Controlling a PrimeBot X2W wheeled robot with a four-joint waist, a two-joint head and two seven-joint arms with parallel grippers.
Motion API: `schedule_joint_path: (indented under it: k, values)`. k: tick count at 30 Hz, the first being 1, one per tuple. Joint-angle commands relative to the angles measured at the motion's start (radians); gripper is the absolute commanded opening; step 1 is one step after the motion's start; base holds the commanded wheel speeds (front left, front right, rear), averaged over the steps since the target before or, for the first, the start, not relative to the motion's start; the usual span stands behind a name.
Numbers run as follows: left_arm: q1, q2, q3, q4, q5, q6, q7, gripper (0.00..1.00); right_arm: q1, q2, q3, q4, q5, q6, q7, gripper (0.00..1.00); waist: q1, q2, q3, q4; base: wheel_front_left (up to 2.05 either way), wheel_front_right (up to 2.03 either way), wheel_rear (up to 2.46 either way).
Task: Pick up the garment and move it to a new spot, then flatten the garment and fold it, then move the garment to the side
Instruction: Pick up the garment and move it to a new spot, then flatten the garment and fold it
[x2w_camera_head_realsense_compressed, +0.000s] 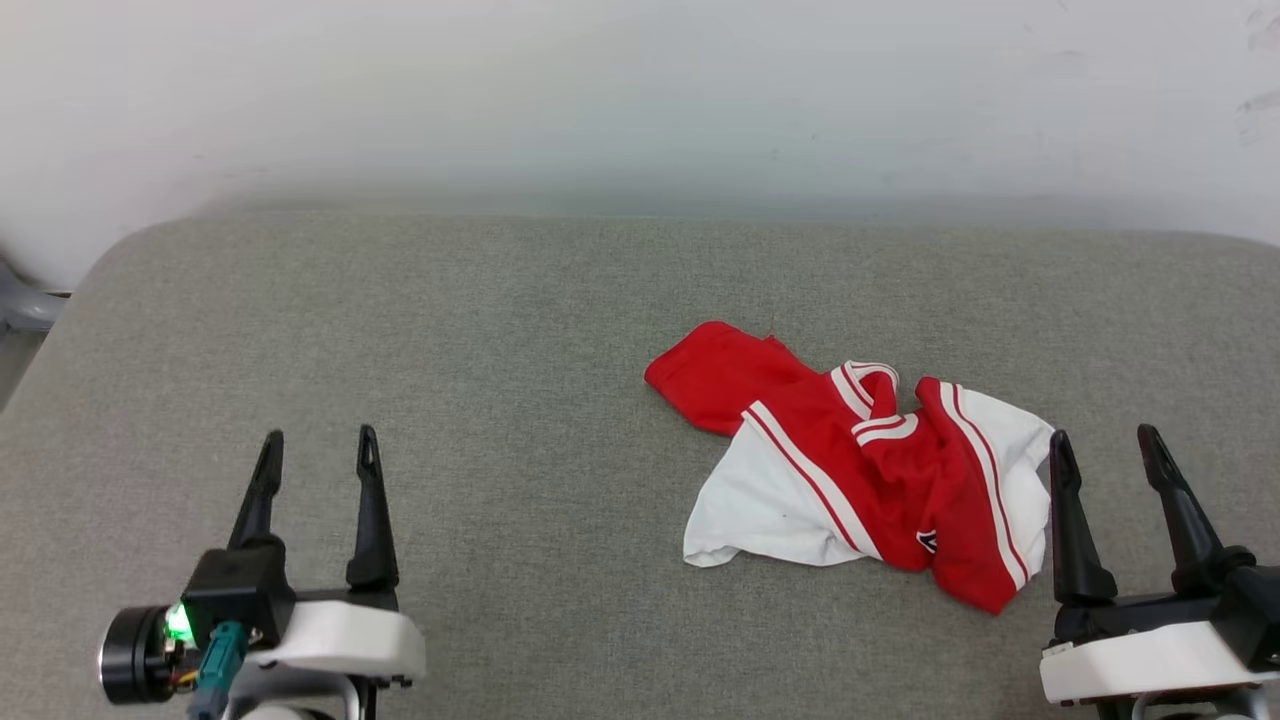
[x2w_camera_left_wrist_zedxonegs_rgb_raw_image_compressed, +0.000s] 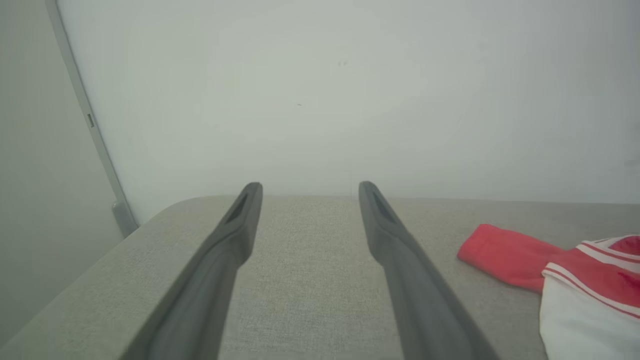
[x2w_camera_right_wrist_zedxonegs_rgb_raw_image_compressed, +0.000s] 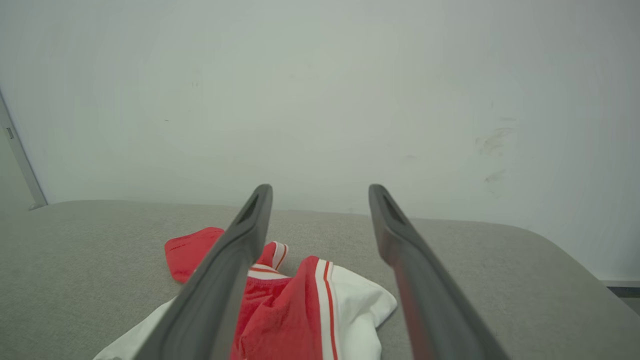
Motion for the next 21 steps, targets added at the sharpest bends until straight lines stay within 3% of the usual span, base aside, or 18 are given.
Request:
schedule_joint_path:
  k: [1, 11, 21]
  values:
    - [0.021, -0.011, 0.017, 0.001, 0.014, -0.012, -0.002, 1.0, 0.012, 0.002, 0.001, 0.005, 0.008, -0.001, -0.002, 1.0, 0.0001, 0.0, -0.003, 0.001, 0.0, 0.0, 0.0]
    - [0.122, -0.131, 0.138, 0.054, 0.144, -0.153, -0.003, 1.0, 0.045, 0.002, 0.013, 0.048, 0.035, -0.001, -0.002, 1.0, 0.0001, 0.0, -0.034, 0.0, 0.0, 0.0, 0.0]
    - [0.155, -0.206, 0.199, 0.088, 0.23, -0.241, -0.003, 1.0, 0.062, 0.002, 0.025, 0.061, 0.048, -0.001, -0.002, 1.0, 0.0001, 0.0, -0.042, -0.009, 0.0, 0.0, 0.0]
